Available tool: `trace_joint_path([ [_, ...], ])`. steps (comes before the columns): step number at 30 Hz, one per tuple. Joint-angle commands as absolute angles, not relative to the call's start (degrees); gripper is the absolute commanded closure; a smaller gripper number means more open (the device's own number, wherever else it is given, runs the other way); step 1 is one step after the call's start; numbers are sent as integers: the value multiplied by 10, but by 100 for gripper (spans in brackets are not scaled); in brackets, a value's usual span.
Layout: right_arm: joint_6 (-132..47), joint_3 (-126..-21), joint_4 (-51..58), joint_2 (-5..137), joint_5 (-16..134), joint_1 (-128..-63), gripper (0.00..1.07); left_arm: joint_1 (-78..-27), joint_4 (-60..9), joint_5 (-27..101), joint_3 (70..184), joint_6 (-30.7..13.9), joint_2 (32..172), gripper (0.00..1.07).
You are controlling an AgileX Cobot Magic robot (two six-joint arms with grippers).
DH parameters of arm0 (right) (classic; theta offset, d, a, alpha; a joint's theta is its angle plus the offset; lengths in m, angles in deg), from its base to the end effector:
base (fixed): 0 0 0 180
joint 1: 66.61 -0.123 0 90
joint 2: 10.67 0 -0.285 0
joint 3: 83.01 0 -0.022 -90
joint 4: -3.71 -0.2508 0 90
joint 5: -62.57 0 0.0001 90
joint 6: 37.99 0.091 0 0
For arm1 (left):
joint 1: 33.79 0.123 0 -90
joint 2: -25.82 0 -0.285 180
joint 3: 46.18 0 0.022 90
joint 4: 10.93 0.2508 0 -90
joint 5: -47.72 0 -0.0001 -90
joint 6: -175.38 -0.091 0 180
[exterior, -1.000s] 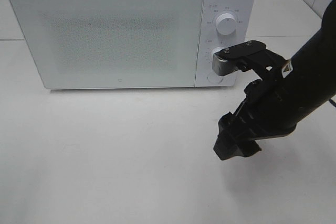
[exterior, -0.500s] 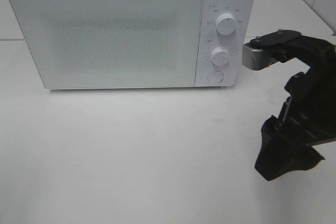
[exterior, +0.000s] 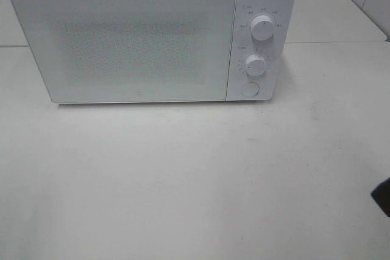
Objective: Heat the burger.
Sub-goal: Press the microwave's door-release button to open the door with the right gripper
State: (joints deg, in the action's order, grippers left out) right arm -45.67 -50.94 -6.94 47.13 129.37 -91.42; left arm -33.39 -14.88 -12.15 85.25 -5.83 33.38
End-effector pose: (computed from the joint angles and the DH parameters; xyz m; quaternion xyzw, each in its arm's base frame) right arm 0.1159 0.0706 0.3046 -0.2550 0.9414 0.1199 0.1855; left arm -0.0049 -0.0055 0.2787 0.0071 0.8475 -0.0270 0.5300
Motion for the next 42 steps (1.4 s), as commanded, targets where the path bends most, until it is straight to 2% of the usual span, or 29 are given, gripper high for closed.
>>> trace_joint_path([
  [1,-454,-472,-49,395,1311,-844,32,-334,-152,-117,851,-58,321,1],
  [15,-433,-407,-10,141,1287,-733,31,-334,-152,-117,851,-58,321,1],
  [30,-380,-347,5,-47,1219,-682,31,-334,-152,-117,851,-58,321,1],
  [42,-380,-347,5,-46,1219,-679,31,-334,-152,-117,851,-58,321,1],
])
